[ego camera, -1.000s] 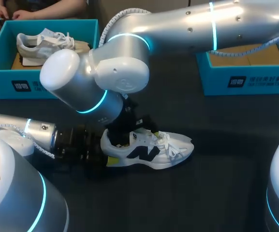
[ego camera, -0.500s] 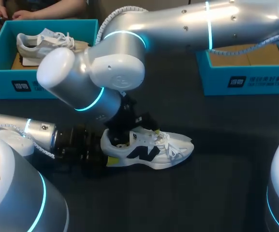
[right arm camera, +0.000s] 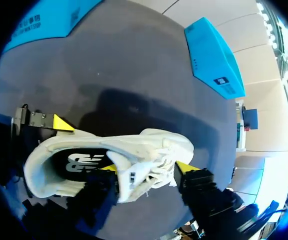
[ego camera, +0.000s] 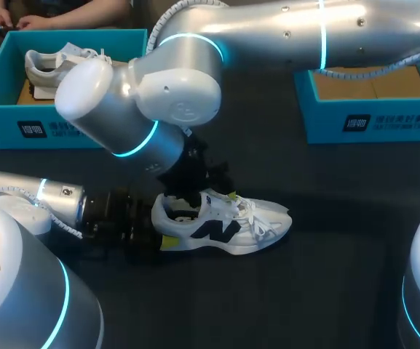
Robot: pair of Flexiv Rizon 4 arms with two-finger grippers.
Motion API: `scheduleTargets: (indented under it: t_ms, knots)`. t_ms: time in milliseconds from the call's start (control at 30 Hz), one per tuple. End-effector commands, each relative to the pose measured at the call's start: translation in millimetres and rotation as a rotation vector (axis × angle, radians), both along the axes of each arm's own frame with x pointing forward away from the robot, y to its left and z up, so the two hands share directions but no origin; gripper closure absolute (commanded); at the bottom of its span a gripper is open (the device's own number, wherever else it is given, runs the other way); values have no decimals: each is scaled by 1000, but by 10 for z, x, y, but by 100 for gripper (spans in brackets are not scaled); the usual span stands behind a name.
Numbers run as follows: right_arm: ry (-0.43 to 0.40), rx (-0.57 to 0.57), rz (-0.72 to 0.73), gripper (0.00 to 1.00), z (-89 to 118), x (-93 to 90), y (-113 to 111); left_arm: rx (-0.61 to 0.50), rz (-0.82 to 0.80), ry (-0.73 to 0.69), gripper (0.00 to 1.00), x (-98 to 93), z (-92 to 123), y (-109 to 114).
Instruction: Take the shoe out of the shoebox, open the shoe tongue, remove and reinsert the insole, then place the shoe into the shoebox
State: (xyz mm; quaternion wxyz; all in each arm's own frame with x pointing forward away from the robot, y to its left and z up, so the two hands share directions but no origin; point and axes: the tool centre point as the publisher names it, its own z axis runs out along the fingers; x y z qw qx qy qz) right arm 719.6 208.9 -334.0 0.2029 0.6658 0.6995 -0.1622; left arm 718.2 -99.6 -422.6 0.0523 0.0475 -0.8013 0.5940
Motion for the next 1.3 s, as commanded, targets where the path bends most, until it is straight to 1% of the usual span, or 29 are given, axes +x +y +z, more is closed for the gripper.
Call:
scheduleTargets:
  t_ms: [33,67,100,167,200,367,533,867,1000,1133,1300]
  knots:
    - [-73,47,-156,76,28,-28,-50,4,-1,2,100,6,-4,3]
    - [-70,50,-156,80,33,-26,-46,4,-1,2,100,6,-4,3]
    - [-65,53,-158,88,36,-21,-46,4,-1,2,100,6,-4,3]
    - [-67,63,-155,98,39,-9,-53,4,-1,2,100,6,-4,3]
    - [-66,67,-156,100,42,0,-64,4,-1,2,100,6,-4,3]
    - [-65,92,-164,100,37,-3,-147,4,-1,2,100,6,-4,3]
    - [-93,131,-169,100,57,-32,-311,4,-1,2,100,6,-4,3]
    - [-105,113,-171,100,90,-10,-623,4,-1,2,100,6,-4,3]
    - [-101,90,-174,100,60,5,-744,4,-1,2,100,6,-4,3]
    - [-100,87,-198,100,18,-18,-836,4,-1,2,100,6,-4,3]
    - [-94,88,-209,100,-116,-24,-923,4,-1,2,100,6,-4,3]
